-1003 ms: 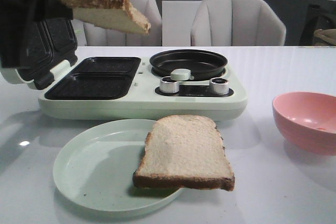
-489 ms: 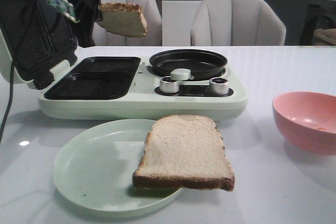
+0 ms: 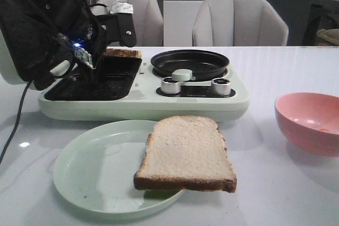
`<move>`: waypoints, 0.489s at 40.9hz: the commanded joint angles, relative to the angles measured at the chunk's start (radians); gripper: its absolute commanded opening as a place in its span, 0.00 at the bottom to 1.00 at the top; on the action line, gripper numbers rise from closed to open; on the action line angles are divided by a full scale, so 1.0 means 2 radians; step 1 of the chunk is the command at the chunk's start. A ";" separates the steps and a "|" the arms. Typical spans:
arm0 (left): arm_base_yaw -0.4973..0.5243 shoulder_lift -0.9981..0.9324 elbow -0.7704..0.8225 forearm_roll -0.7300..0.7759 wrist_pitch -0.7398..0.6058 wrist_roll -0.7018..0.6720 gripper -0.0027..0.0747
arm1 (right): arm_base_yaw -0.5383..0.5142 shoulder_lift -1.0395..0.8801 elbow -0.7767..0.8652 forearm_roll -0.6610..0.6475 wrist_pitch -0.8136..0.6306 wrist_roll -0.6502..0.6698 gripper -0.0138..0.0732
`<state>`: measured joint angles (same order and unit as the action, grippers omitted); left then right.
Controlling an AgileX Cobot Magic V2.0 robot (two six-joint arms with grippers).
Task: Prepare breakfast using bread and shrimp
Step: 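Lift the bread with the left gripper and lay it on the sandwich plate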
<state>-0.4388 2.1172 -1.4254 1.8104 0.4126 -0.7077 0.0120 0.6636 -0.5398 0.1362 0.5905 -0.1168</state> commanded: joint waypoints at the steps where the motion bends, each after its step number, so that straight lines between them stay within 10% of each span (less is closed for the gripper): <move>1: 0.001 -0.030 -0.018 0.024 0.020 -0.008 0.26 | 0.000 0.002 -0.018 0.004 -0.036 -0.001 0.69; 11: 0.001 -0.032 -0.018 0.024 0.017 -0.008 0.65 | 0.000 0.002 -0.018 0.004 -0.036 -0.001 0.69; 20: 0.000 -0.057 -0.004 0.024 0.014 -0.008 0.67 | 0.000 0.002 -0.018 0.004 -0.036 -0.001 0.69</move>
<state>-0.4388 2.1028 -1.4219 1.8104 0.4065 -0.7077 0.0120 0.6636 -0.5398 0.1362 0.5905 -0.1168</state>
